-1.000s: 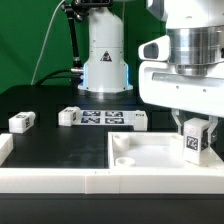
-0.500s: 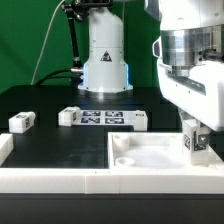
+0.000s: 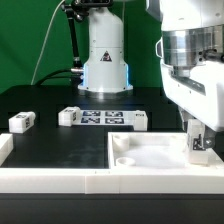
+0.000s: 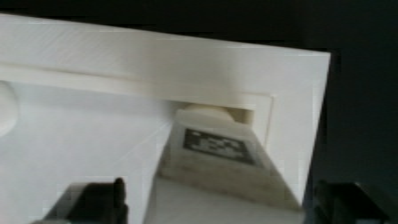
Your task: Assemble one leg
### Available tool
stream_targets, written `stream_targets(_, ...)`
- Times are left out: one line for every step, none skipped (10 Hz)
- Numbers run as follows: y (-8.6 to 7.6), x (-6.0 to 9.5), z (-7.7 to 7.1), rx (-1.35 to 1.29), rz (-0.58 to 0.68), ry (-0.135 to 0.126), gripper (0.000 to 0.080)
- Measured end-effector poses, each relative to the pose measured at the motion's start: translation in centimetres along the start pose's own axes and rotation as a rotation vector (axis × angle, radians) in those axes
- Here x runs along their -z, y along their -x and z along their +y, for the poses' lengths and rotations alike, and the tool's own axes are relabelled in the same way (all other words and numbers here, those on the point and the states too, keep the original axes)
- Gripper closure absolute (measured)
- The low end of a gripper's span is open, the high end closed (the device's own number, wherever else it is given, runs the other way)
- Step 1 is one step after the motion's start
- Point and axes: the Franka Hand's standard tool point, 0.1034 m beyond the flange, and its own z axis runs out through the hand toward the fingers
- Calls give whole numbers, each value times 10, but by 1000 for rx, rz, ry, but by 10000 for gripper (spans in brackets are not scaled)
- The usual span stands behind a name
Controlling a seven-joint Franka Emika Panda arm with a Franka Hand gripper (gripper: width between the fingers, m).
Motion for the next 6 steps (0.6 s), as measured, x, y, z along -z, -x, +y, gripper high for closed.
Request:
stream_targets(3, 0, 1, 96, 4, 8, 212)
stream_targets(6, 0, 1, 228, 9, 15, 163)
stream_targets(9, 0, 2, 313, 5, 23, 153)
stream_targets(7, 0, 2, 449, 3, 23, 153)
stream_targets(7, 0, 2, 548, 2, 23, 151)
stream_targets(7, 0, 2, 652, 2, 24, 151)
